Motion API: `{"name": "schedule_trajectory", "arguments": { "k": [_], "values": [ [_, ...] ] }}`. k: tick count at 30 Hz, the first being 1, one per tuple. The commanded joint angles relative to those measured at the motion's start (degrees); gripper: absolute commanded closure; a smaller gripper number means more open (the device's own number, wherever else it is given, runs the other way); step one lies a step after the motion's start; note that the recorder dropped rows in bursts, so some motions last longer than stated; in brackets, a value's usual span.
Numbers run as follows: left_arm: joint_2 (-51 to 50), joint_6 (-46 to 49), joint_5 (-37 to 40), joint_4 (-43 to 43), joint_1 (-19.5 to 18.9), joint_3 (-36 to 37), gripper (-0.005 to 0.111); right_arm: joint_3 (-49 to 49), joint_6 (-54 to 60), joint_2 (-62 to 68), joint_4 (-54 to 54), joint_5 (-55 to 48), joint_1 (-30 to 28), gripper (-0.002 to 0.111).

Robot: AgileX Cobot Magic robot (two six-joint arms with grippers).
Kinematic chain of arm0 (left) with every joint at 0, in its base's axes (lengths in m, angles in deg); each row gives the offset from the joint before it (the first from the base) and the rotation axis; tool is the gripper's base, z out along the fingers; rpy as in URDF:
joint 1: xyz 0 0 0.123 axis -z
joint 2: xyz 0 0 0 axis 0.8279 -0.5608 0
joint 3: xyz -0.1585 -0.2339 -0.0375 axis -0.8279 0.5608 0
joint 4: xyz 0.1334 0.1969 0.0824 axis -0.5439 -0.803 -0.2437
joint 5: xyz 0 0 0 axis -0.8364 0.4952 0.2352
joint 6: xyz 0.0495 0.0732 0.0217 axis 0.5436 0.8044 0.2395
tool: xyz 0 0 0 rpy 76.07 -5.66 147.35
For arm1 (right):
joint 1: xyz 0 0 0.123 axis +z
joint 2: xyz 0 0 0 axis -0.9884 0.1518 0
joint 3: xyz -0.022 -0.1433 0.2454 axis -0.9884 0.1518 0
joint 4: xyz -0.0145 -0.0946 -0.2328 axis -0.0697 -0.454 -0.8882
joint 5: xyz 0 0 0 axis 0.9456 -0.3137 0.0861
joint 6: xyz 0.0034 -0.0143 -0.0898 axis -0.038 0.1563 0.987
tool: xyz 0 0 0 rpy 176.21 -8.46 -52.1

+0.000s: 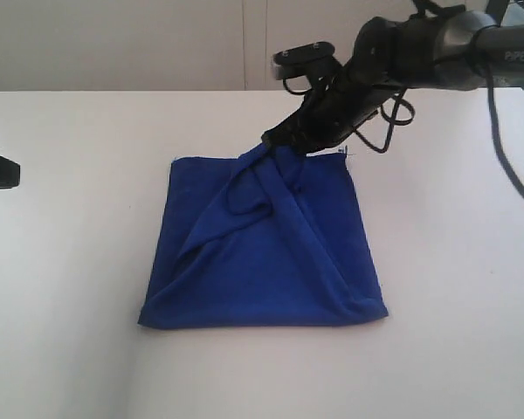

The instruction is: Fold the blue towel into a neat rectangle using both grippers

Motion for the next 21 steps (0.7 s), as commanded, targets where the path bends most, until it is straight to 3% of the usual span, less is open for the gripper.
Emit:
{"name": "schedule_trajectory", "arguments": {
  "k": [1,12,21],
  "values": [
    [-1.7,1.3,-1.7,2.3,6.7,0.3,0.107,-0.2,-0.5,-1.1,0.3,-0.5,-2.7,0.108],
    [-14.4,1.7,-22.1,7.3,27.3,0.0,0.107,-0.2,-0.6,1.3,1.1,-0.6,-5.6,0.108],
    [-20.9,1.8,-32.3,7.9,35.2,-1.4,0.107,-0.1,-0.6,1.9,0.5,-0.3,-9.2,0.108]
  ]
}}
